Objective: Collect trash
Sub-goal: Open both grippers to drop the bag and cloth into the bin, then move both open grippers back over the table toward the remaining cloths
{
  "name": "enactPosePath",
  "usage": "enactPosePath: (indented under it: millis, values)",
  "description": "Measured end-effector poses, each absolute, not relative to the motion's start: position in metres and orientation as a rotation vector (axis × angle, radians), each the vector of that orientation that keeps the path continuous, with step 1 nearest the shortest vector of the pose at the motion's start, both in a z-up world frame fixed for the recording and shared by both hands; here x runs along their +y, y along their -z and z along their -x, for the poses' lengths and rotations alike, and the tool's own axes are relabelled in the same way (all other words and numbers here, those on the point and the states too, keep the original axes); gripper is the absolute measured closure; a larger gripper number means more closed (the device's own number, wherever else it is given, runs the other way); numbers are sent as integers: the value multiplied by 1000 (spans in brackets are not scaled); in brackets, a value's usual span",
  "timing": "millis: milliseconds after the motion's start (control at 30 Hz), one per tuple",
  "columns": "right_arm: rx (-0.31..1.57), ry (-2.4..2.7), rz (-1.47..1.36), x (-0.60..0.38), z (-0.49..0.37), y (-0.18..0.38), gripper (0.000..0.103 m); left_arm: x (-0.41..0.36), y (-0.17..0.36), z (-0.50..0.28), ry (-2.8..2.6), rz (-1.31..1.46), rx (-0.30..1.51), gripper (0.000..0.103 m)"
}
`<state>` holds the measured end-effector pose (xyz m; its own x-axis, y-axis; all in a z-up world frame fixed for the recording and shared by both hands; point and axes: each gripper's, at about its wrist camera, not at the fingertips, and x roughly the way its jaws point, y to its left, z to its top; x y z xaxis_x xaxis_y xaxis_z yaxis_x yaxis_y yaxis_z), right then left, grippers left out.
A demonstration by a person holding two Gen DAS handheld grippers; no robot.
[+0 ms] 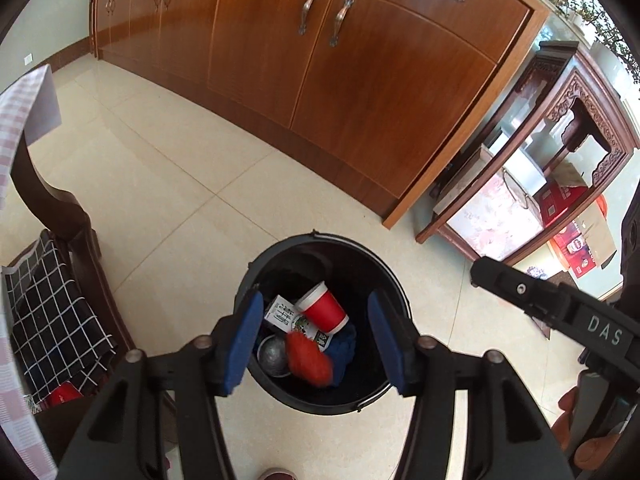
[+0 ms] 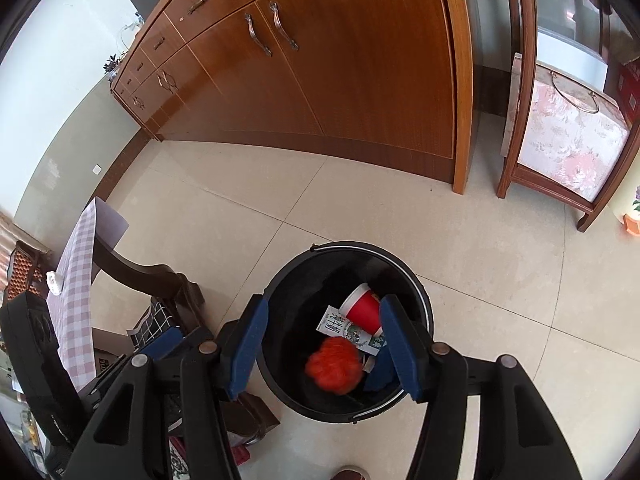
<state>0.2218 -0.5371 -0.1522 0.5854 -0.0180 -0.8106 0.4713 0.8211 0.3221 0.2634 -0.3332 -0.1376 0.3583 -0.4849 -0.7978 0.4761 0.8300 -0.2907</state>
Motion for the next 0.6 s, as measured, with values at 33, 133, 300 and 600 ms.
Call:
enactPosePath:
  millis: [33, 133, 300, 600]
  values:
    - [906, 298, -549, -535, -221, 149, 43, -329, 135, -264, 617, 14, 1023, 46]
    - [894, 292, -528, -527, -219, 136, 43, -317, 122, -261, 605, 22, 997, 46]
    - [877, 271, -497, -508, -213, 116, 43, -290, 96, -253, 562, 40, 946, 46]
    - [821, 163, -427, -445, -209, 75, 41, -205, 56, -236, 429, 113, 862, 46]
